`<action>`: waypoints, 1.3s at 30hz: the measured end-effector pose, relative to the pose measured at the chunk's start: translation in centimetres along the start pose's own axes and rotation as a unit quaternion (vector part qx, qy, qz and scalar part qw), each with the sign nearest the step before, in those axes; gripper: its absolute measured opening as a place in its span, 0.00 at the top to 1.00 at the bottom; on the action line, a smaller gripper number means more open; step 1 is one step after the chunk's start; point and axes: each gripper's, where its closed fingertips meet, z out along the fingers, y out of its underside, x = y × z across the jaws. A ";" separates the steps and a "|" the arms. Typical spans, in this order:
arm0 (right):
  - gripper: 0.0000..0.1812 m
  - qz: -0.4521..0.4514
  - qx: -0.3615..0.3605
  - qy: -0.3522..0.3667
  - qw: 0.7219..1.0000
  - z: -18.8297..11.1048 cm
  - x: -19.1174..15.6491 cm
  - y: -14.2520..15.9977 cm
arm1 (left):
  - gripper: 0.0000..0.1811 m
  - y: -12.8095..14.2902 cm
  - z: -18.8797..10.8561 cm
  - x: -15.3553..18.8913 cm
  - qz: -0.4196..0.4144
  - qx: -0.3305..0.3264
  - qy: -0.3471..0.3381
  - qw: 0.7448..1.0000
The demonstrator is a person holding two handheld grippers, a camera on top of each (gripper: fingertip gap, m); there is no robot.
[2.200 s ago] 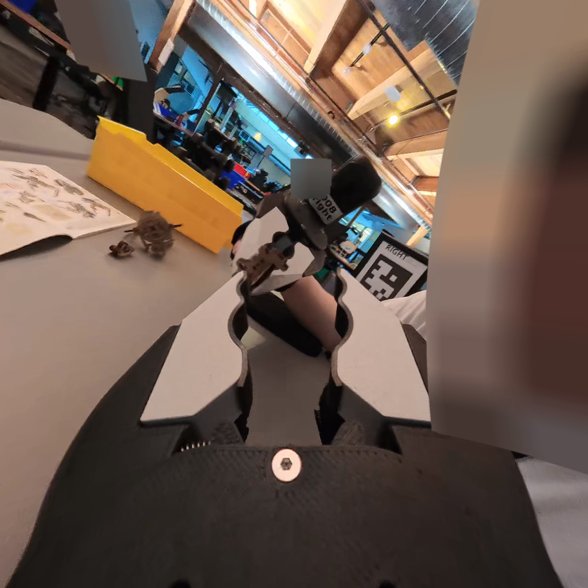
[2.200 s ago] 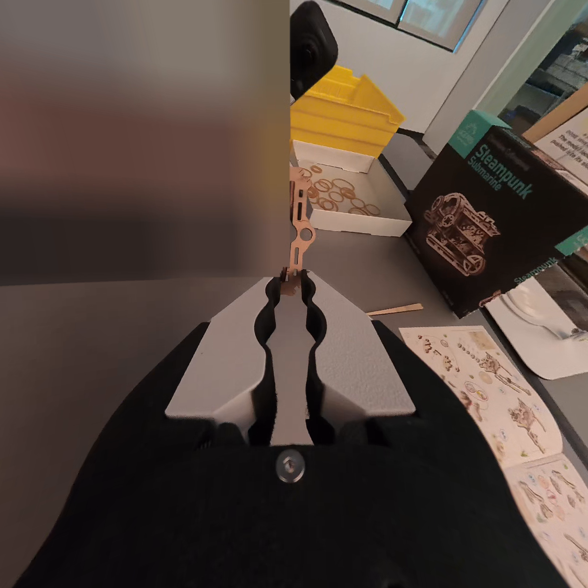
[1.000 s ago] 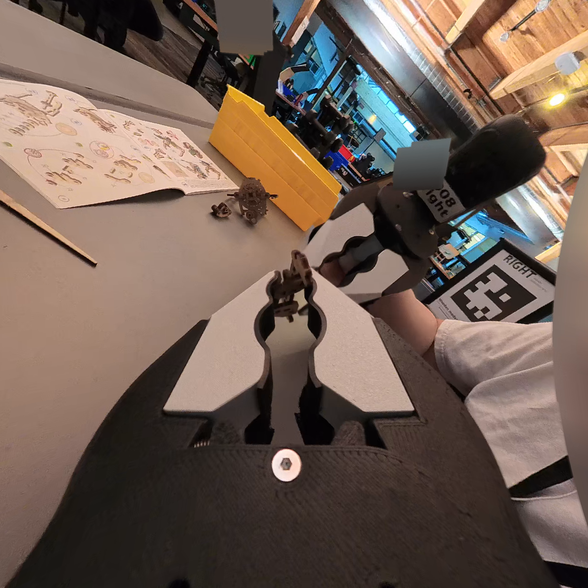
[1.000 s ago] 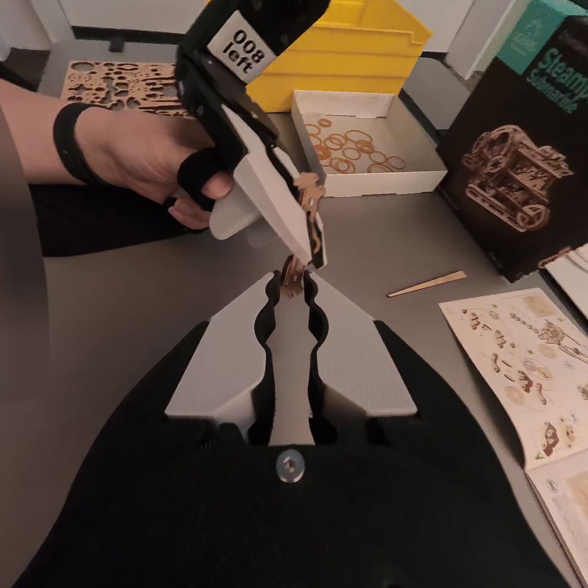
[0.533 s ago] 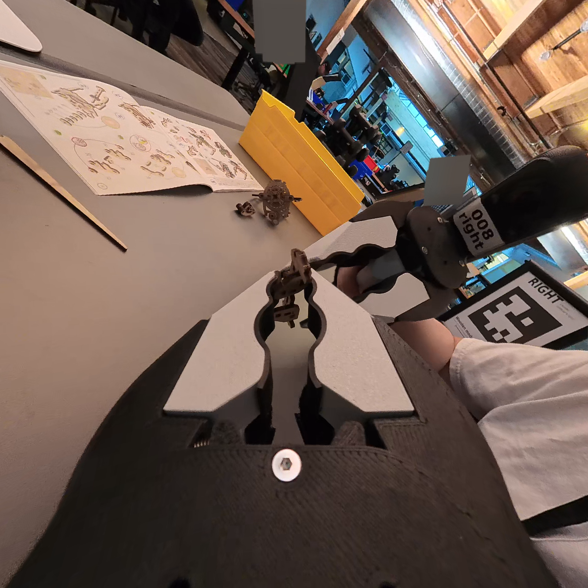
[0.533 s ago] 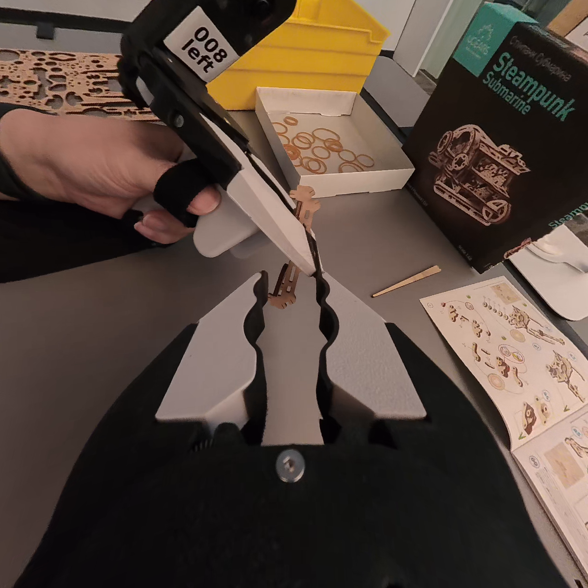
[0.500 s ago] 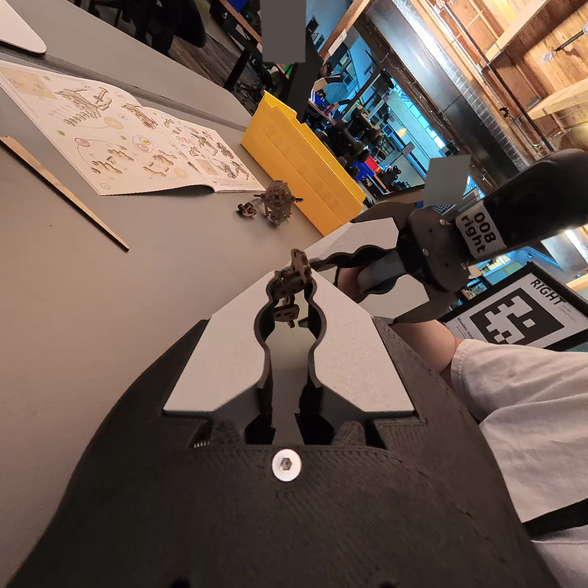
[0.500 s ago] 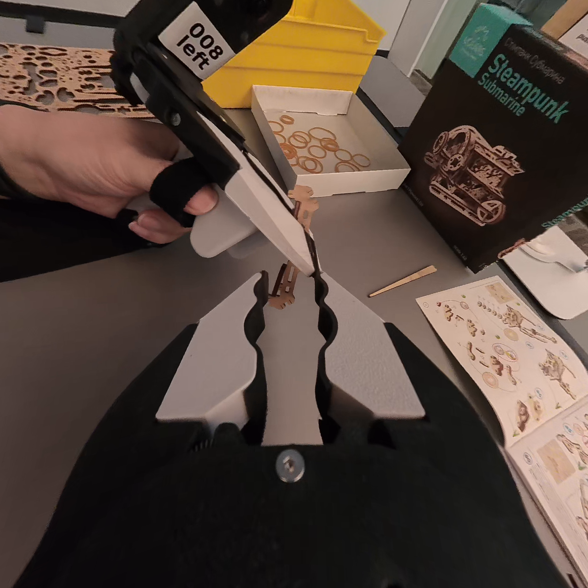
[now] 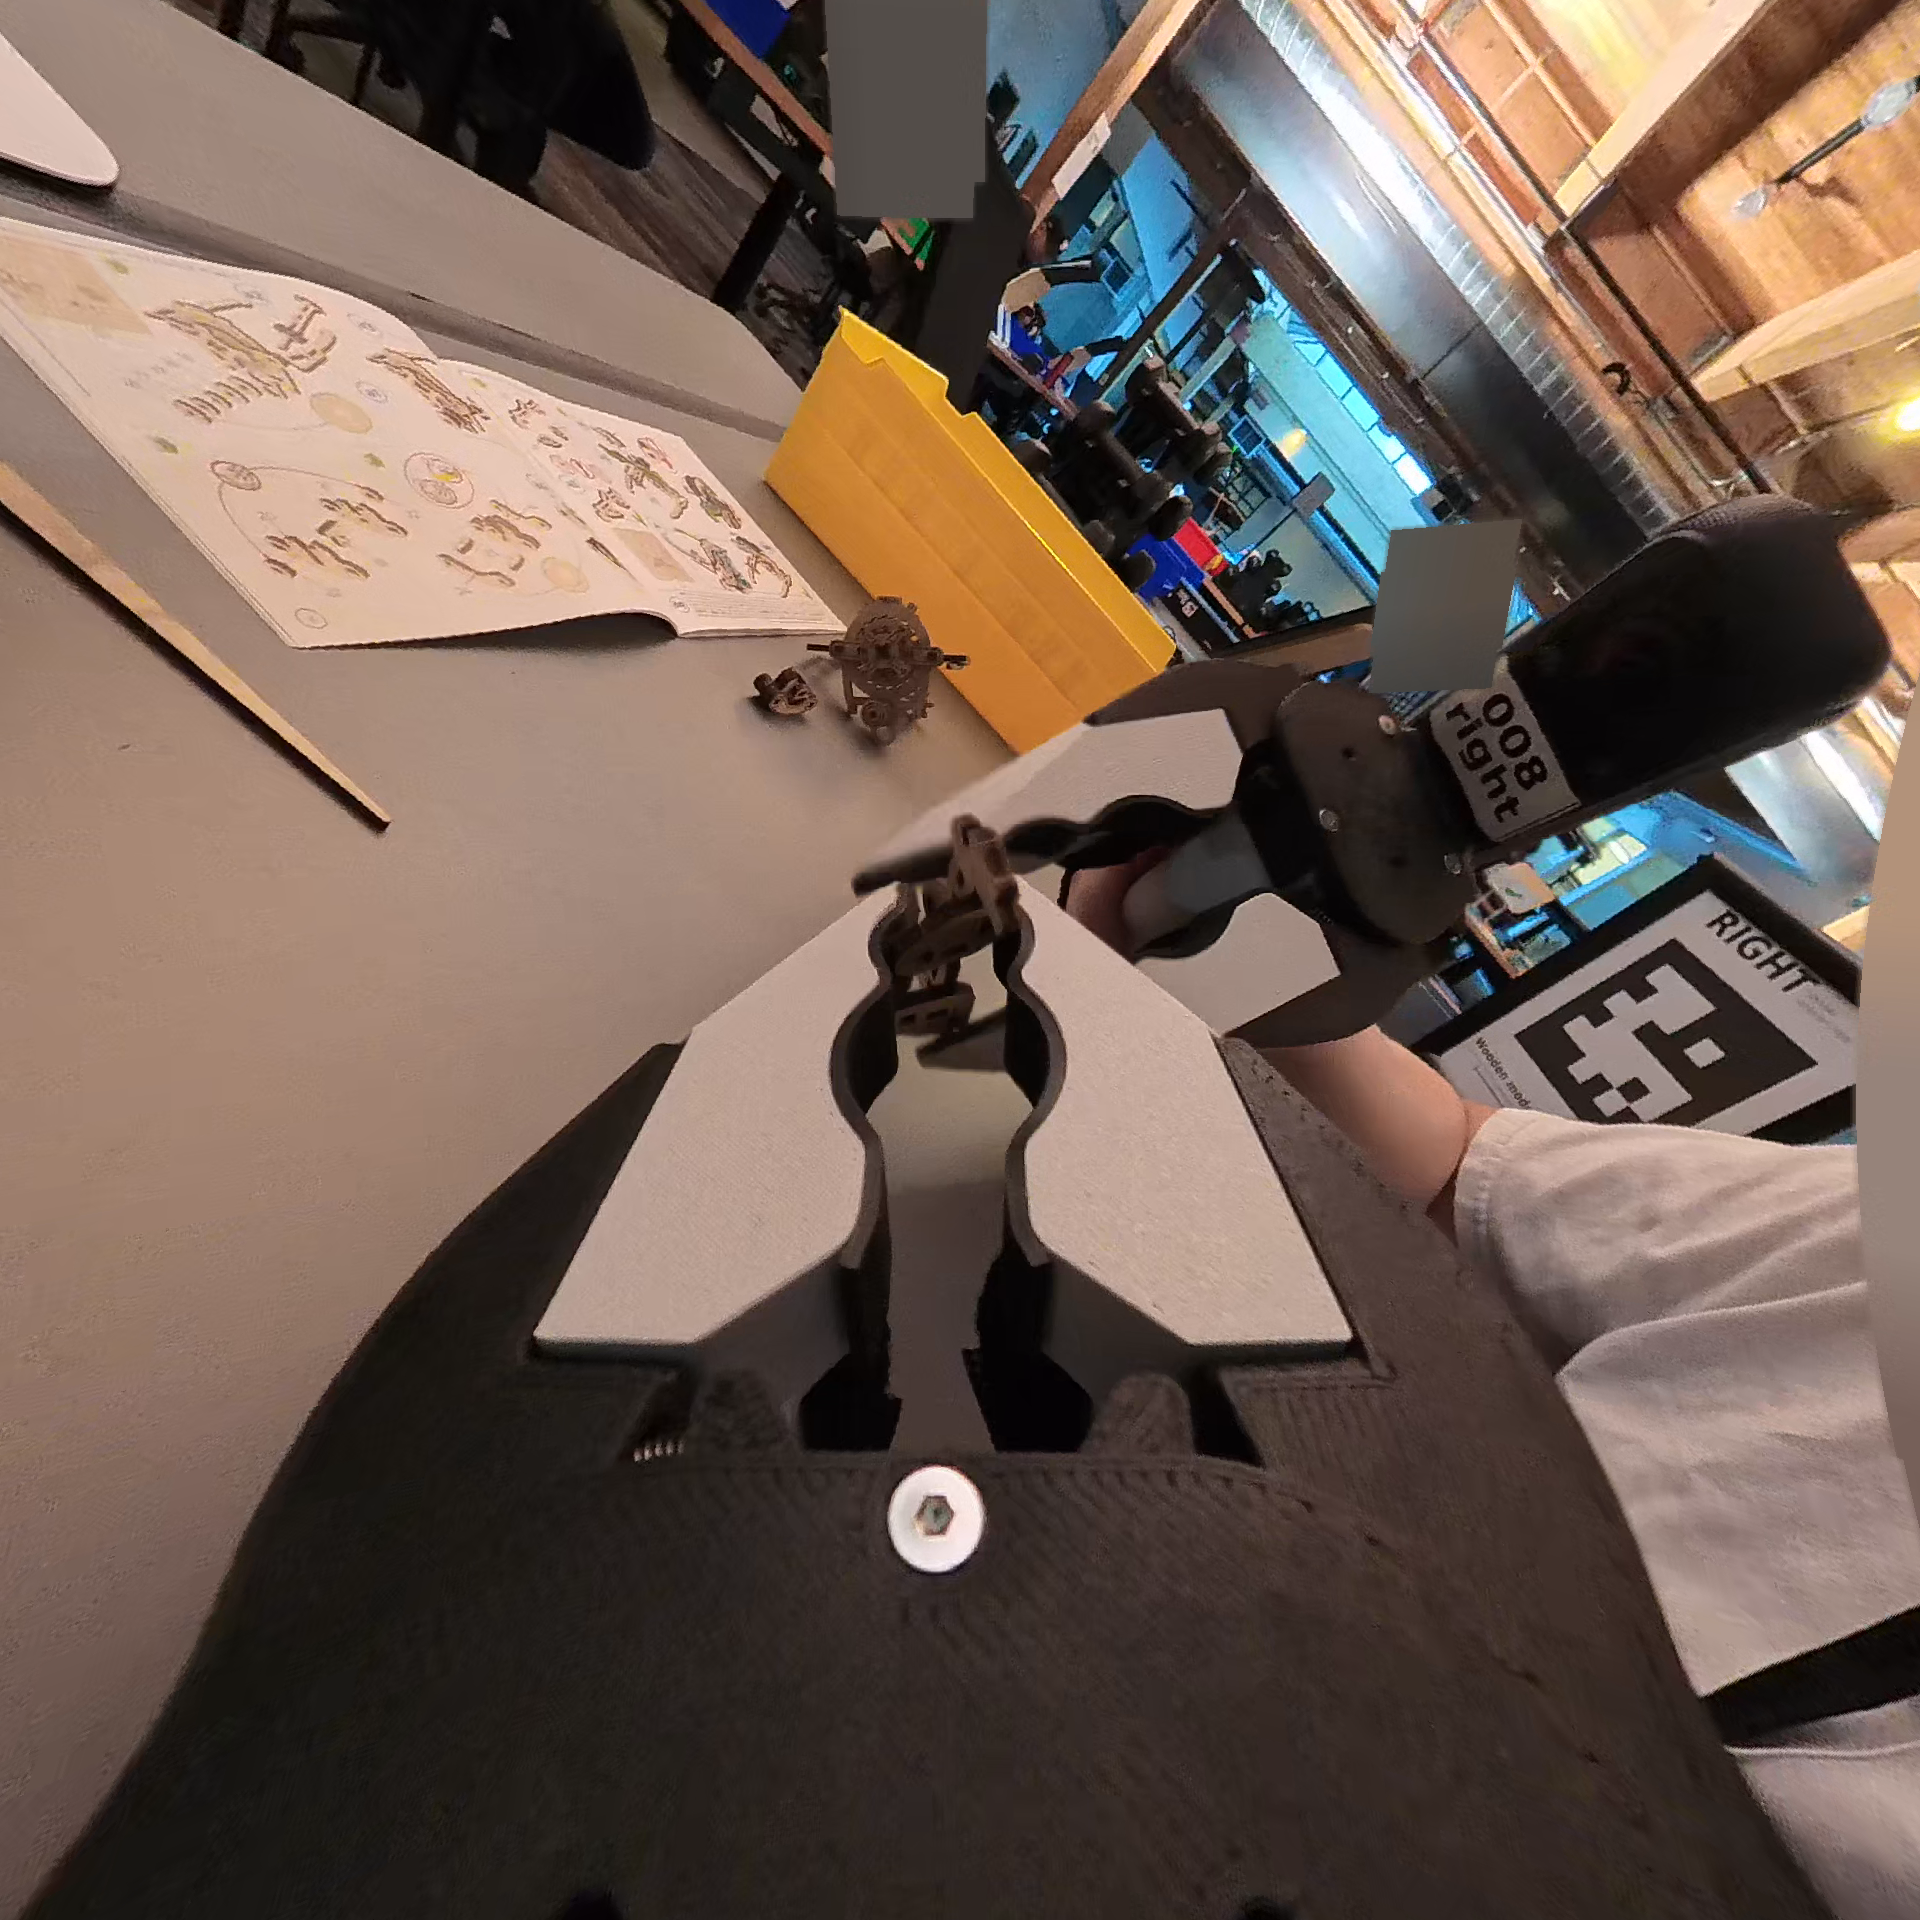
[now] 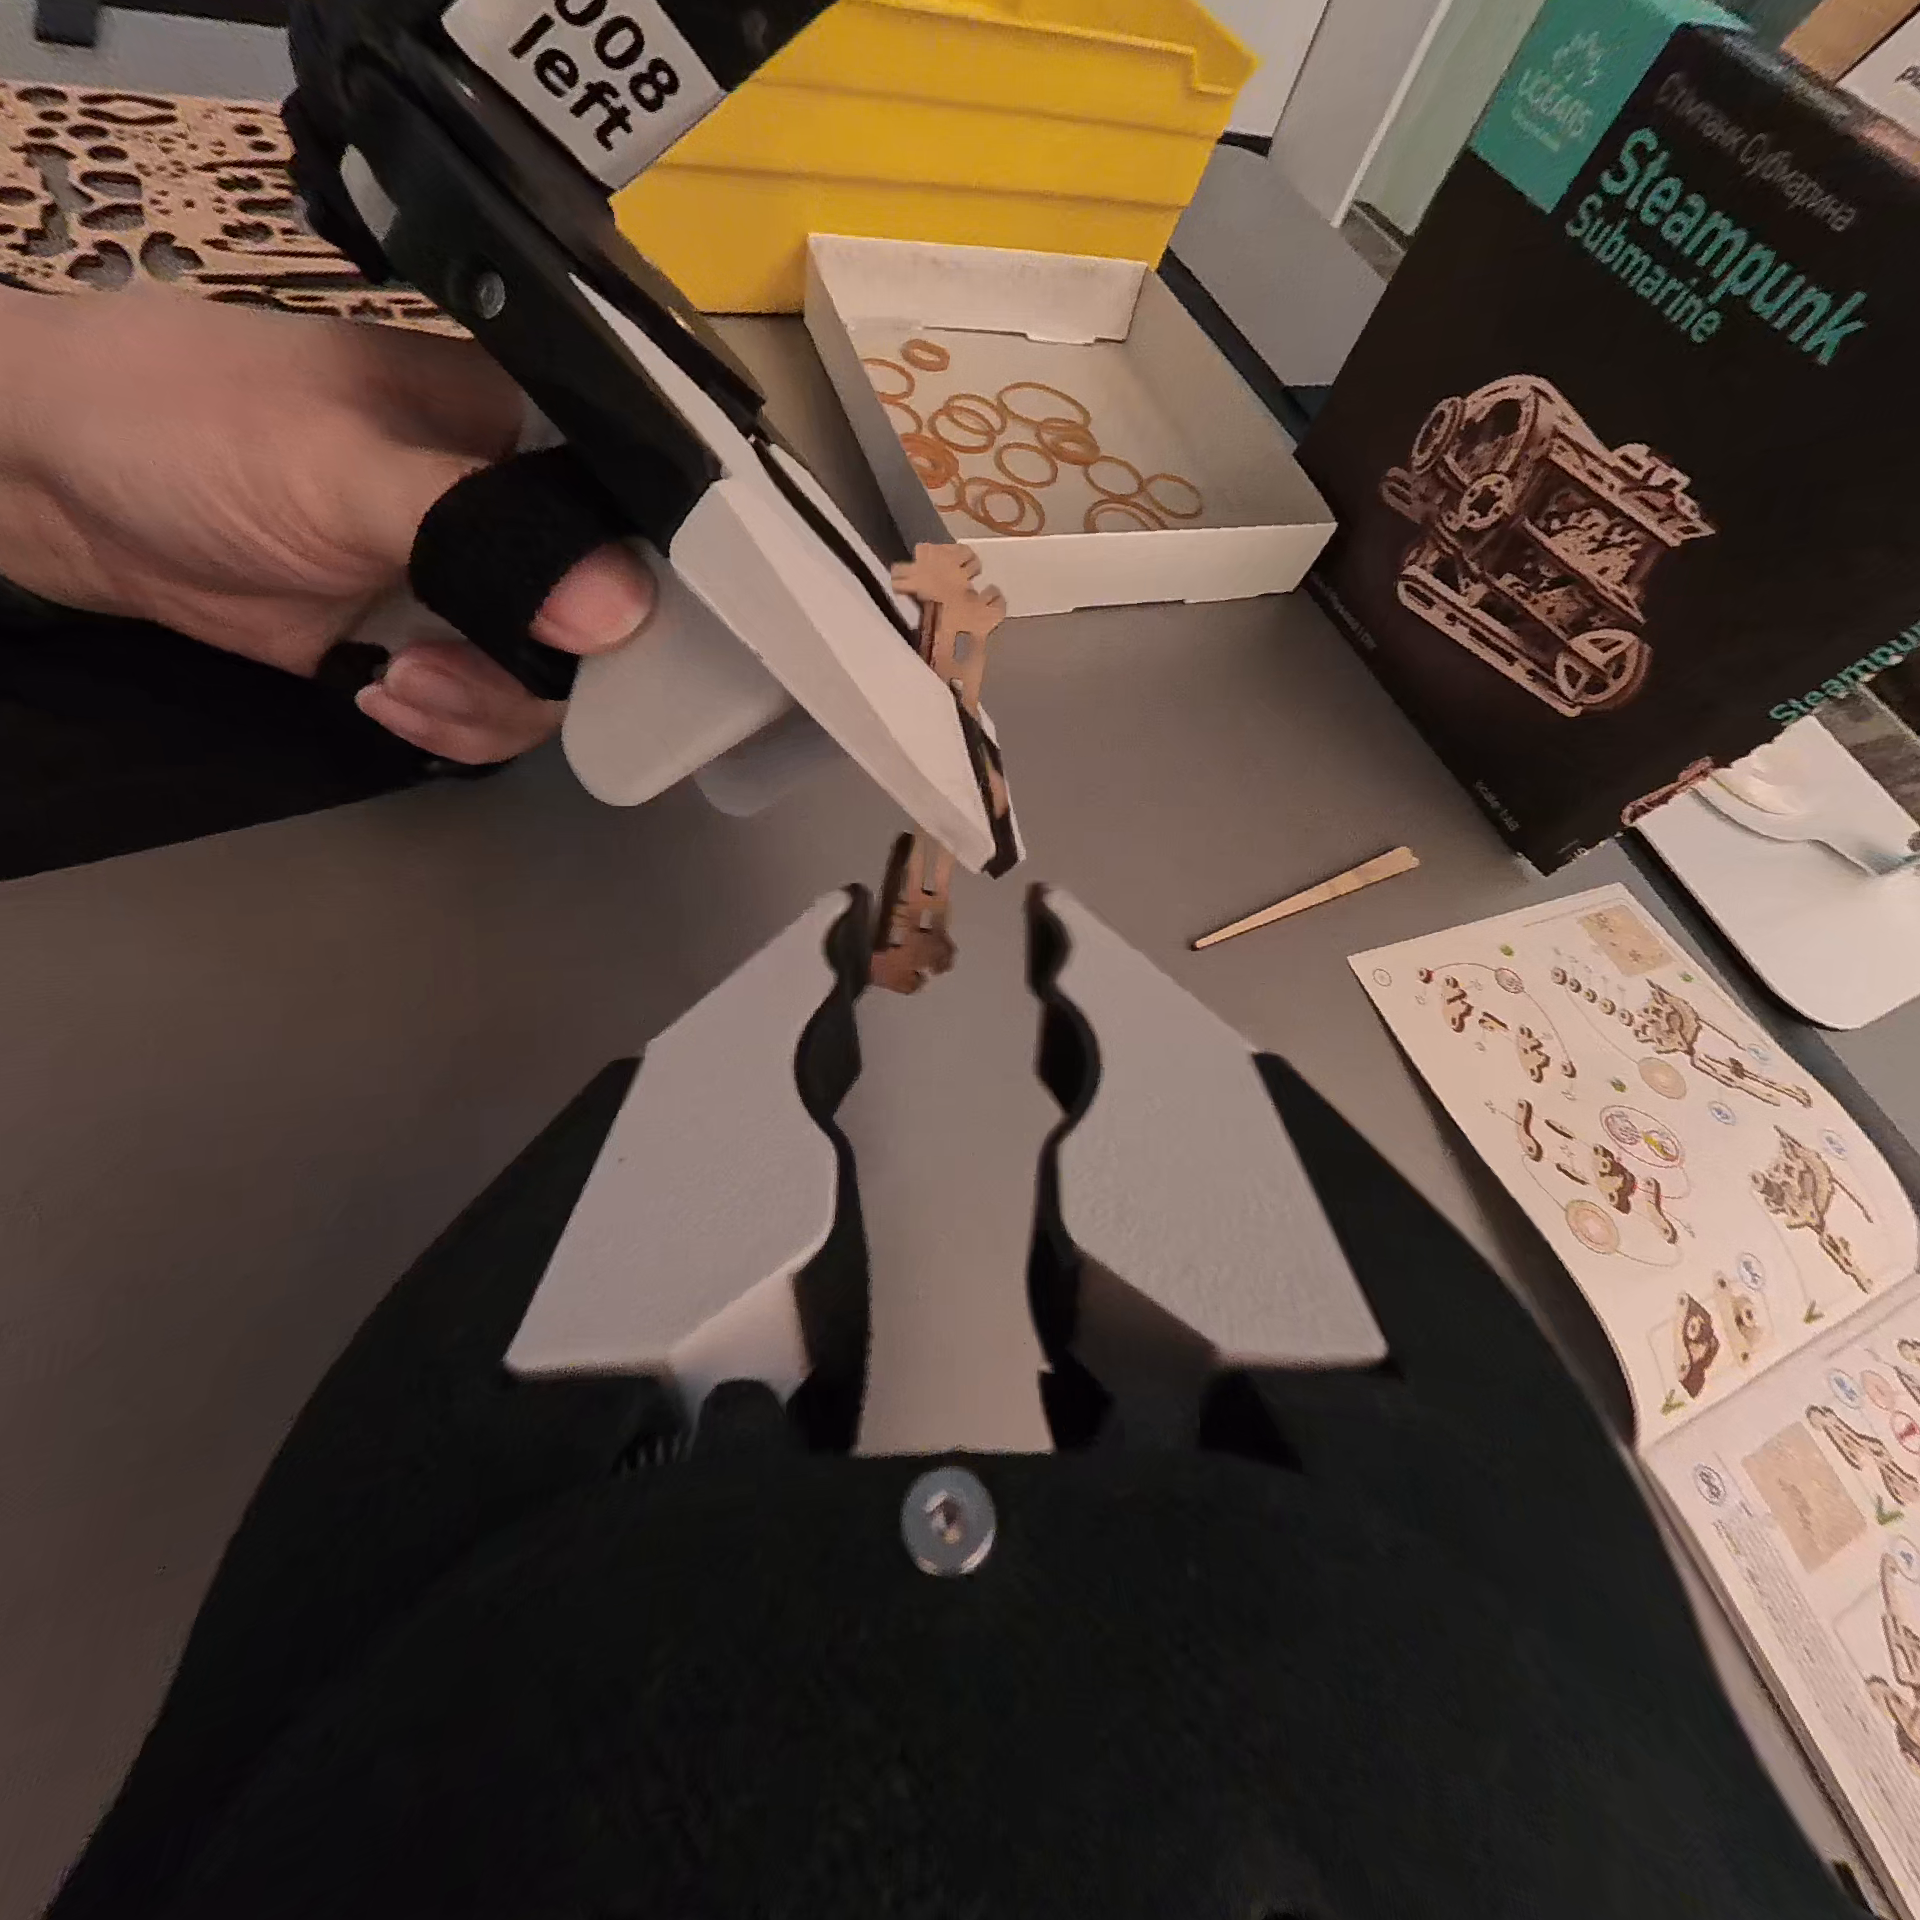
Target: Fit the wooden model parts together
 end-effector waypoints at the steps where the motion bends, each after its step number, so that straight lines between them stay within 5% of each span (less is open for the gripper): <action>1: 0.85 -0.002 0.007 -0.008 1.000 0.0 -0.2 -0.2 | 0.93 0.1 0.0 0.0 0.001 -0.003 -0.001 1.000; 4: 0.92 0.016 0.008 -0.008 1.000 -0.2 0.1 -0.1 | 0.93 -0.3 -0.1 -0.2 0.002 0.007 -0.004 1.000; 11: 0.92 -0.012 0.001 -0.005 1.000 -0.1 0.2 0.3 | 0.93 -0.1 0.0 0.1 -0.002 0.005 0.008 1.000; 15: 0.92 -0.046 0.014 0.035 0.998 -0.8 1.6 0.0 | 0.78 -1.0 -0.3 0.0 -0.008 0.024 0.013 1.000; 18: 0.92 0.031 0.052 -0.018 0.998 -1.1 1.1 -0.8 | 0.79 -1.2 -0.4 0.8 0.012 0.018 0.046 0.999; 24: 0.92 0.299 0.181 -0.216 0.912 -3.3 1.1 -3.5 | 0.85 -1.7 -1.0 2.1 0.052 0.025 0.095 0.994; 26: 0.92 0.341 0.188 -0.247 0.887 -3.3 1.2 -3.4 | 0.88 -2.0 -1.4 3.6 0.050 0.036 0.140 0.988; 29: 0.92 0.364 0.203 -0.299 0.859 -3.8 0.4 -4.0 | 0.86 -1.7 -1.0 2.4 0.030 0.028 0.108 0.993; 39: 0.92 0.382 0.178 -0.329 0.845 -2.8 -0.5 -3.2 | 0.99 -0.7 -1.0 3.3 -0.029 -0.004 0.170 0.985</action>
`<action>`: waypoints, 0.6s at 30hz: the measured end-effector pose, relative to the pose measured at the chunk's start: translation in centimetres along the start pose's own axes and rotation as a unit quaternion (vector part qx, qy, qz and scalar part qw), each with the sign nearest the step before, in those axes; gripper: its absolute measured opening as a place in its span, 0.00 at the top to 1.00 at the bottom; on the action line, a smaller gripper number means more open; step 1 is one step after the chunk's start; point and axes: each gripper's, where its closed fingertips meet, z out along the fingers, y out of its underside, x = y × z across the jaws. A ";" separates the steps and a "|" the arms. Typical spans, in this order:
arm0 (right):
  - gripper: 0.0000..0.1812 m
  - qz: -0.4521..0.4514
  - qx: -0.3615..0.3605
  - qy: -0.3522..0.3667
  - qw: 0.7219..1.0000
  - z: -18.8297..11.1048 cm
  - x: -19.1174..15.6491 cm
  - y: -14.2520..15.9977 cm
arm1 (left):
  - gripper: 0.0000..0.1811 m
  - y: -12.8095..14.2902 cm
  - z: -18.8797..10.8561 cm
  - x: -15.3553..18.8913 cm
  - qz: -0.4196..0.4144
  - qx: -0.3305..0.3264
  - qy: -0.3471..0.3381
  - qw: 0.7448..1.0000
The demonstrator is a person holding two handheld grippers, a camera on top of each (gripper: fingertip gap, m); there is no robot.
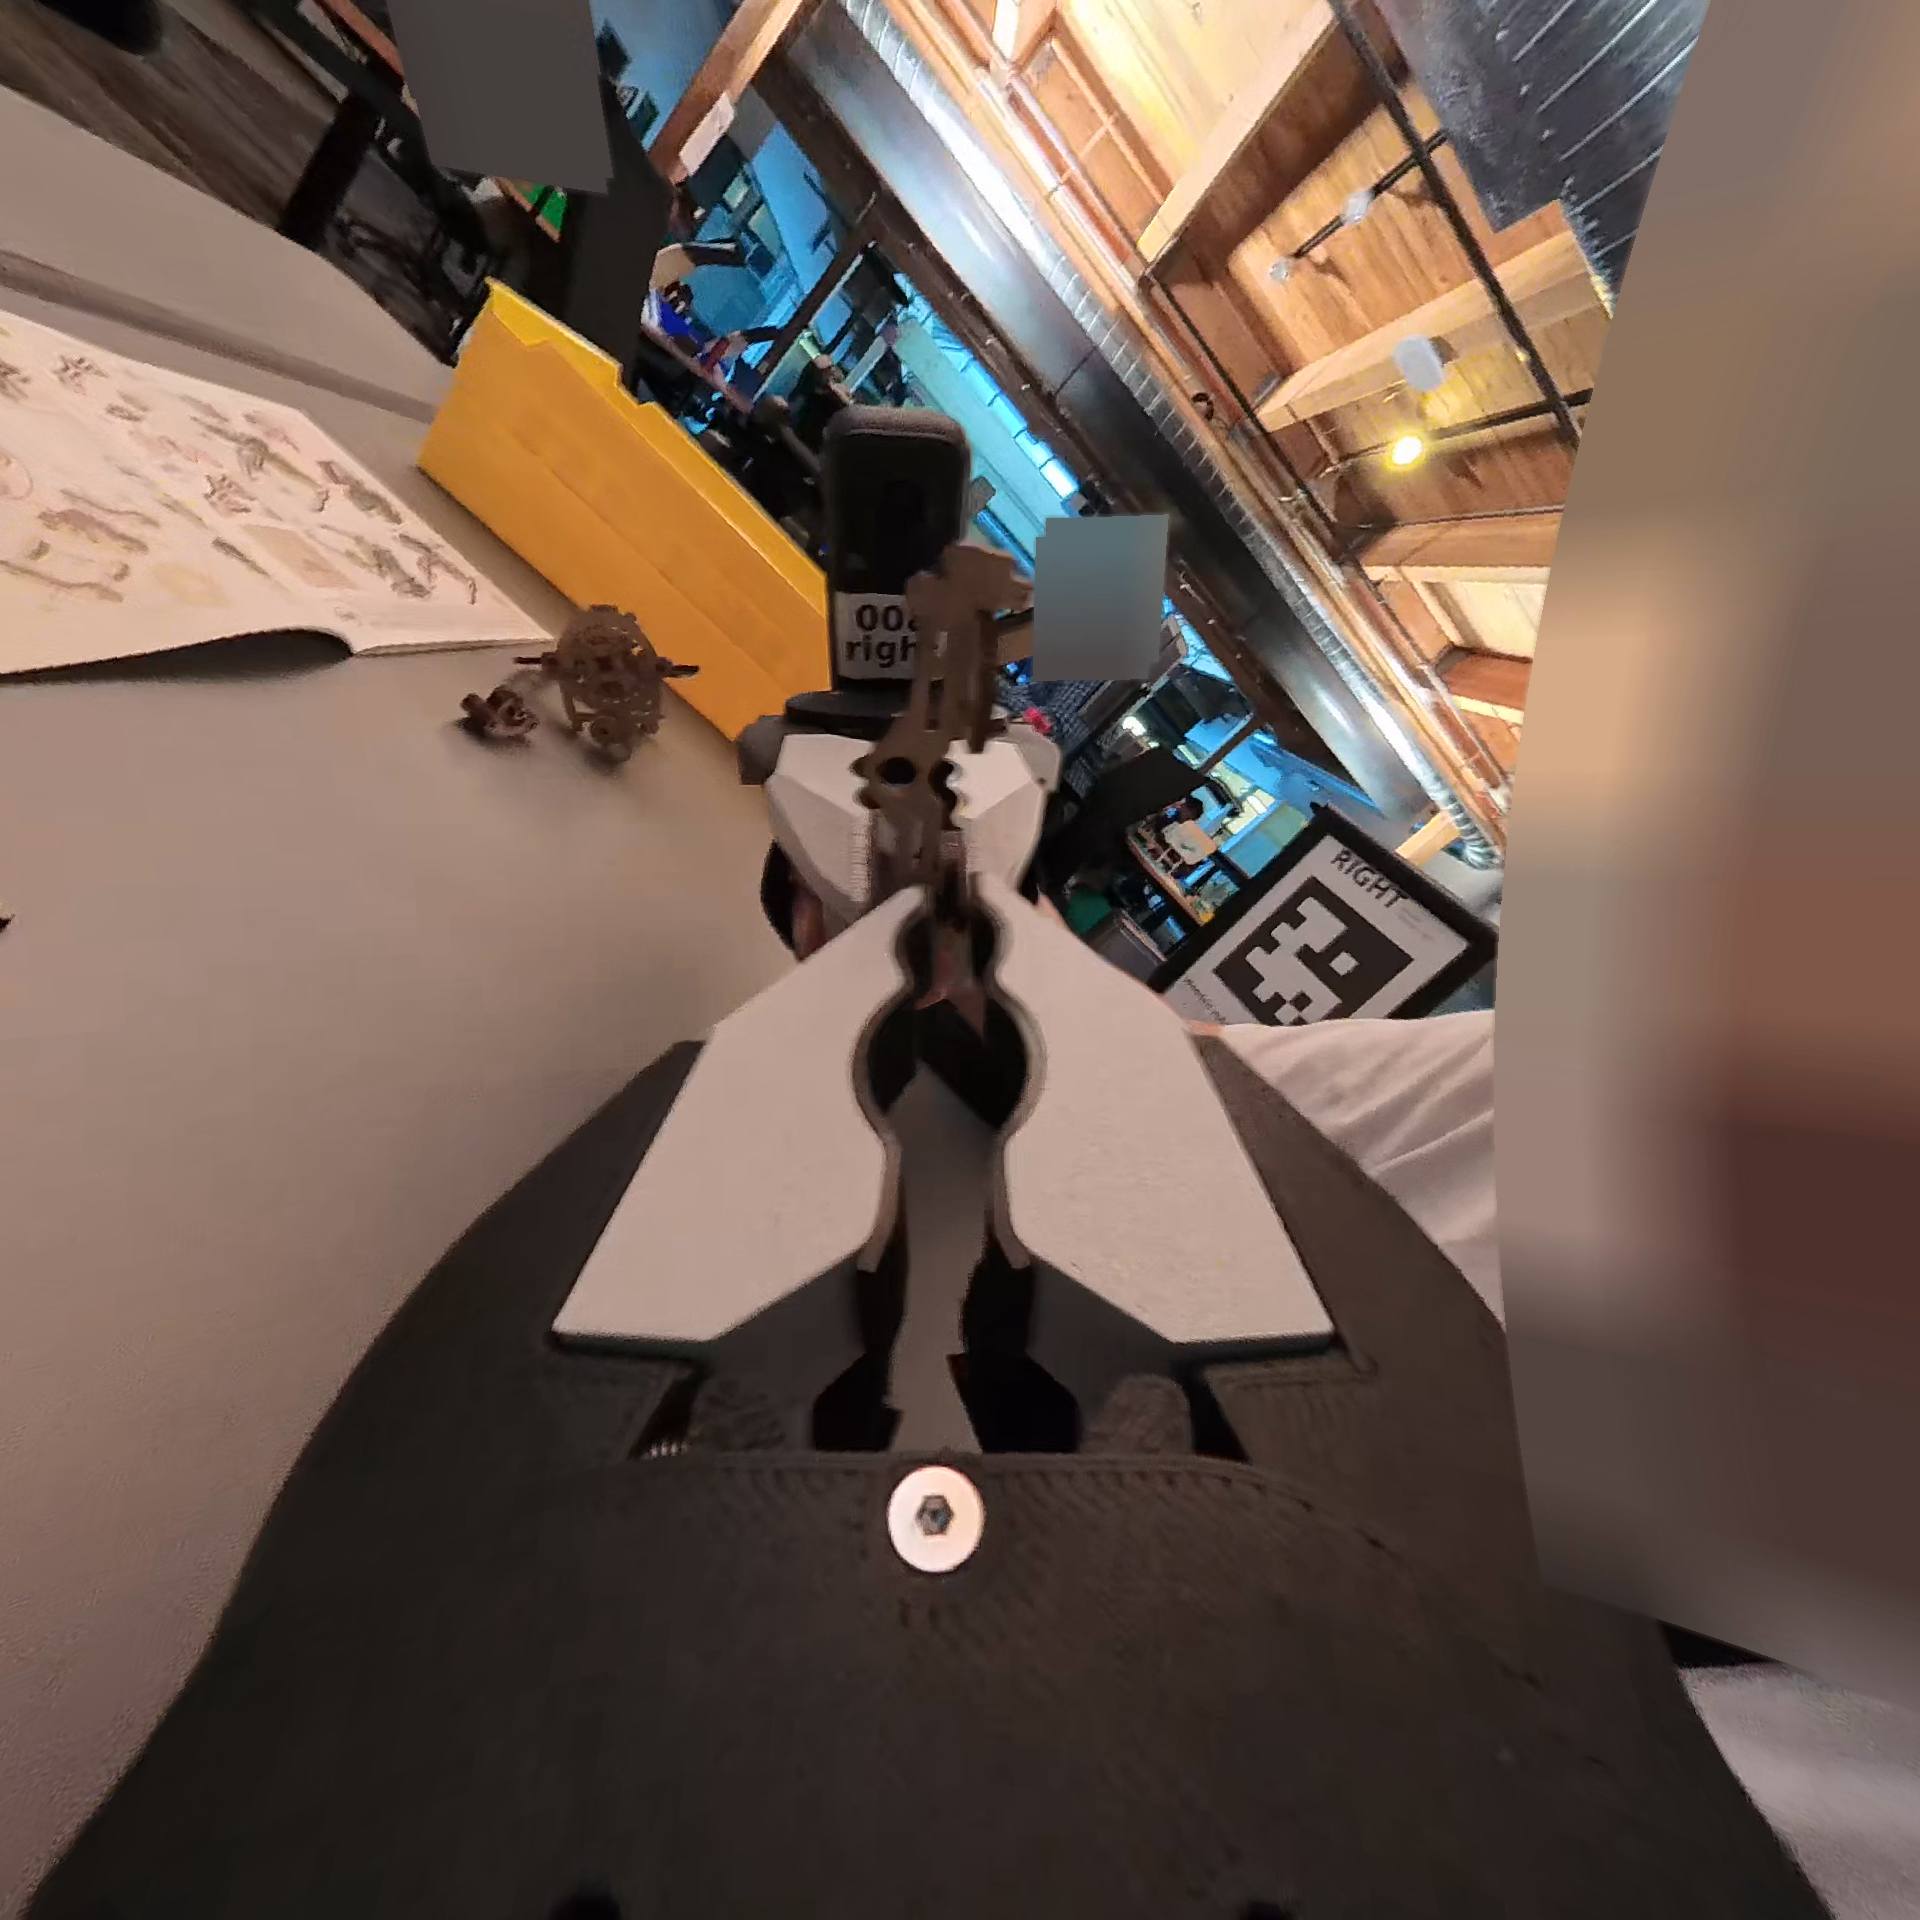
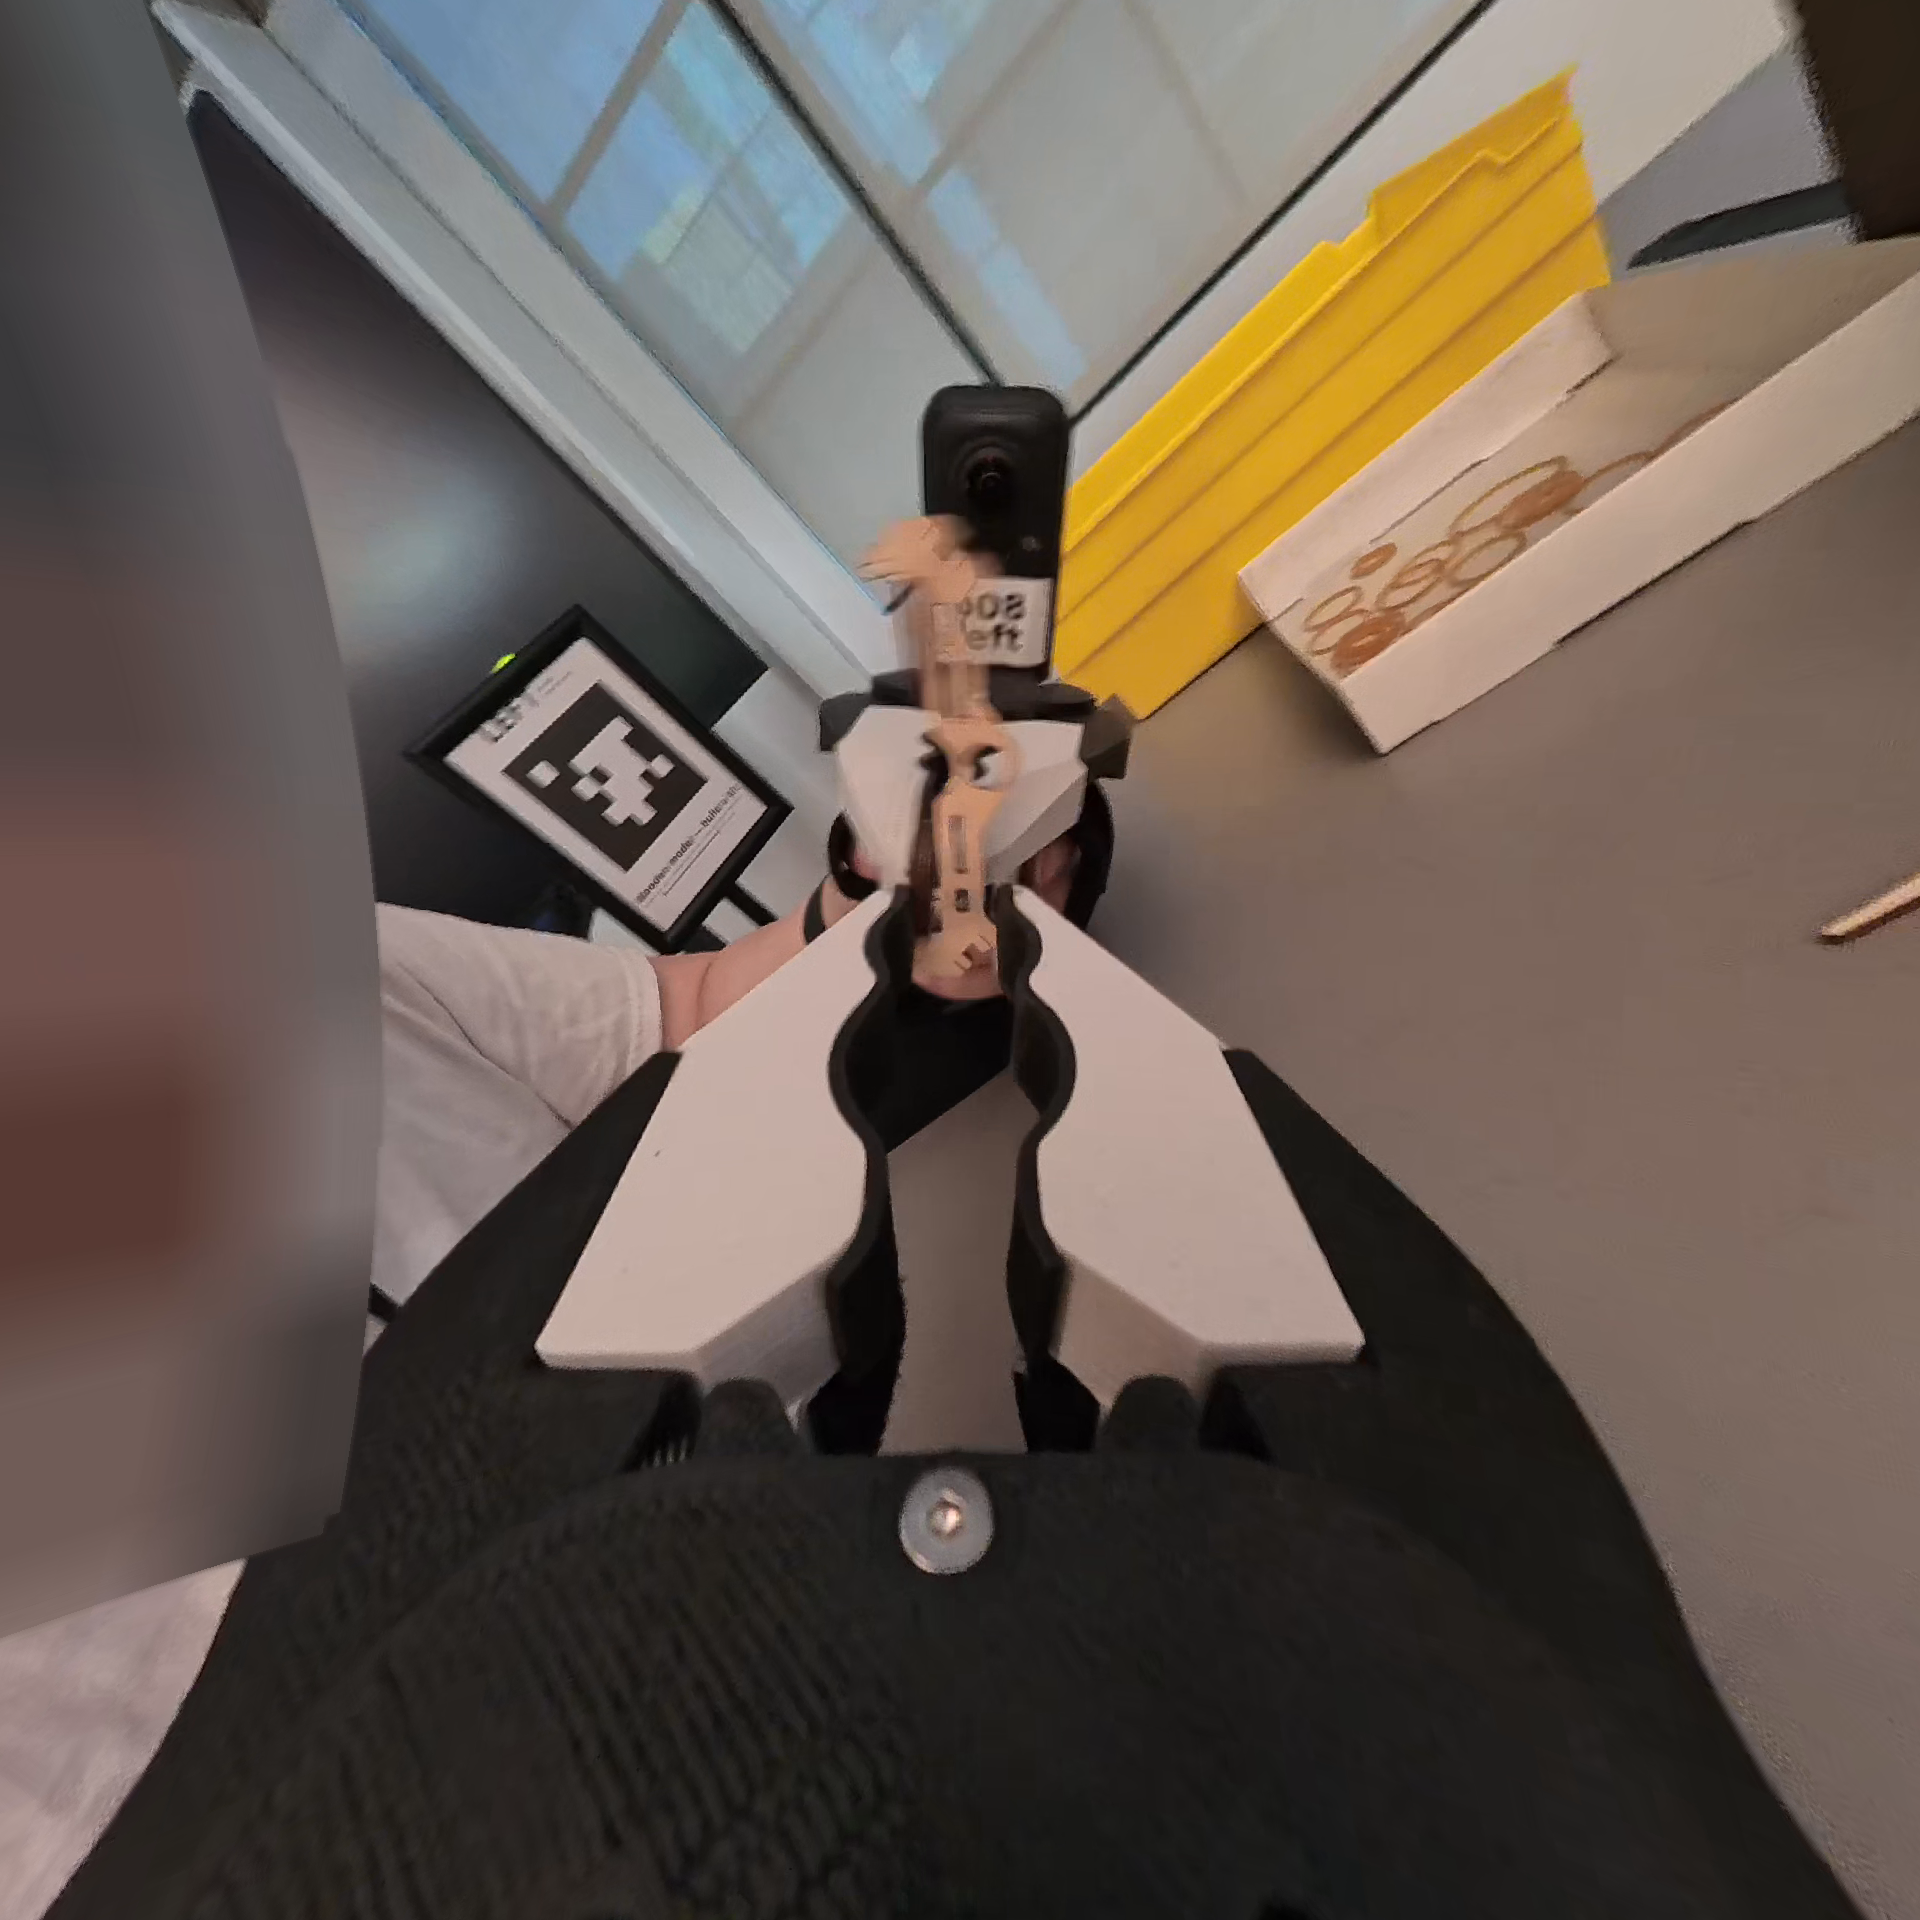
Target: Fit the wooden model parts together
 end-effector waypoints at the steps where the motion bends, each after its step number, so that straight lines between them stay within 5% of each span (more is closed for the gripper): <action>1: 0.92 0.007 -0.008 -0.004 1.000 0.0 0.1 0.3 | 1.00 0.2 -0.1 -0.2 -0.005 -0.007 -0.004 1.000; 9: 0.88 0.049 -0.056 0.055 0.996 -2.2 4.4 1.9 | 1.00 3.3 -0.6 -4.7 -0.203 -0.051 -0.059 0.976; 18: 0.99 0.116 -0.121 0.029 0.985 -1.2 4.2 4.9 | 1.00 4.2 -0.9 -5.4 -0.224 -0.068 -0.086 0.968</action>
